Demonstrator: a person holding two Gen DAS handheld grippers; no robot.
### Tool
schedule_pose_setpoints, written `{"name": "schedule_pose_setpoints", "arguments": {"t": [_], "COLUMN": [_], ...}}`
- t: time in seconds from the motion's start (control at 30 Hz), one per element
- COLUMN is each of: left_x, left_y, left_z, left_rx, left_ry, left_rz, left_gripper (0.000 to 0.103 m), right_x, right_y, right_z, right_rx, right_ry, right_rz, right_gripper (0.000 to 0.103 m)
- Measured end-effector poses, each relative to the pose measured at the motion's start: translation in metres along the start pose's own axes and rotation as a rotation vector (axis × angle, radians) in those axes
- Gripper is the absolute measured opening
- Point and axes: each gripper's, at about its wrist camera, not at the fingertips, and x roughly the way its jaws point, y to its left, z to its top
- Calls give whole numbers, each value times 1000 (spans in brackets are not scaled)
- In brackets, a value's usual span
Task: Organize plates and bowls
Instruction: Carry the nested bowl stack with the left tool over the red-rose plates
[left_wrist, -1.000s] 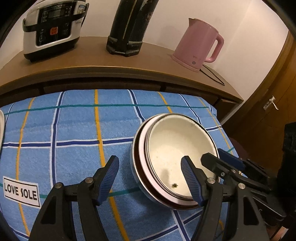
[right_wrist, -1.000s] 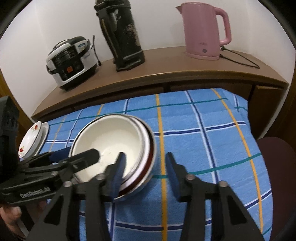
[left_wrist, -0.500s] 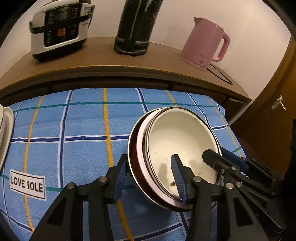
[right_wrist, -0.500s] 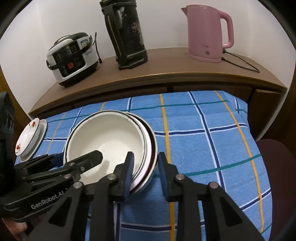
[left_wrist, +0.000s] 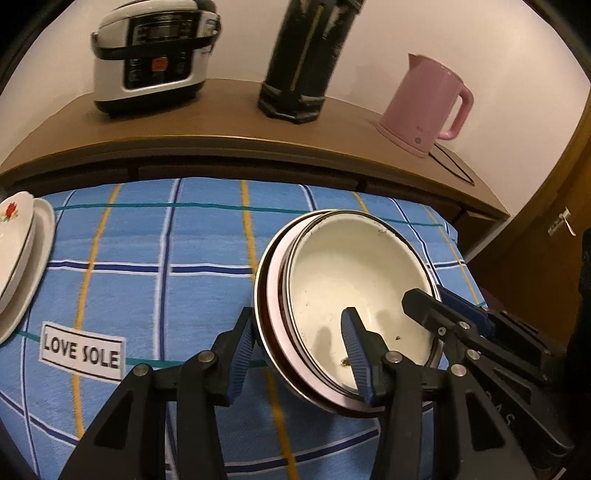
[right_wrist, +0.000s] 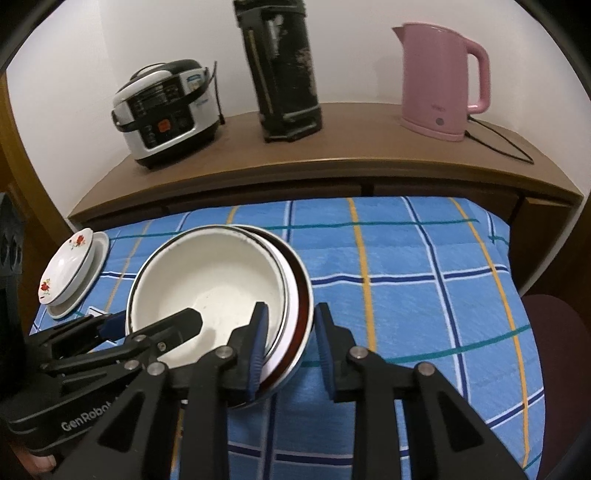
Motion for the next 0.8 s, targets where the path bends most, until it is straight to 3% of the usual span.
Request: {"name": "schedule_pose_setpoints", "arguments": {"t": [0.8], "left_x": [-40], "left_y": [82], "left_z": [1], "left_rx": [-113], "left_ry": [-61], "left_rz": [94], "left_gripper": [50], "right_x": [22], "right_y": [93], "right_z": [17], "right_rx": [-125], "right_ry": [18], "right_rz": [86], "right_gripper": [26]}}
